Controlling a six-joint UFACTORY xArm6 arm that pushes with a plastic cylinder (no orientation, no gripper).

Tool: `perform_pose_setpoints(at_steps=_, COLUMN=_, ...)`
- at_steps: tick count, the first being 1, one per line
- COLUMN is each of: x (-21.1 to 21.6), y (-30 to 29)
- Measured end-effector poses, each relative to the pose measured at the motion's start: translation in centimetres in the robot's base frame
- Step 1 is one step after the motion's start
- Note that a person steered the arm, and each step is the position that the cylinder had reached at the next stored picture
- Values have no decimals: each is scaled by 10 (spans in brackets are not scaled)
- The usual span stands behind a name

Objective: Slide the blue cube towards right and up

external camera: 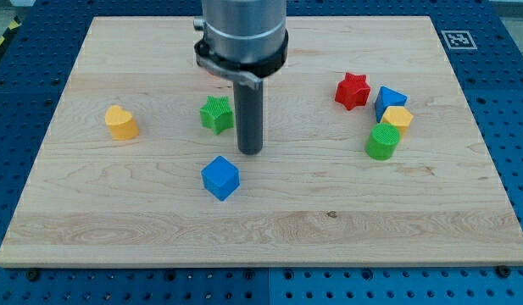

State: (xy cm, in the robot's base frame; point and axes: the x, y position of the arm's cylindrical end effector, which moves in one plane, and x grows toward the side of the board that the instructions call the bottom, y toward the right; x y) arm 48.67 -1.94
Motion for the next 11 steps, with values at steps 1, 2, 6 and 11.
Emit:
perform_pose_setpoints(at_steps=1, x=16, y=13)
perform_pose_setpoints(at_steps=2, x=39, y=27)
perform_pose_setpoints(at_steps=6, x=77, y=27)
perform_pose_setpoints(at_steps=11, x=80, y=-58)
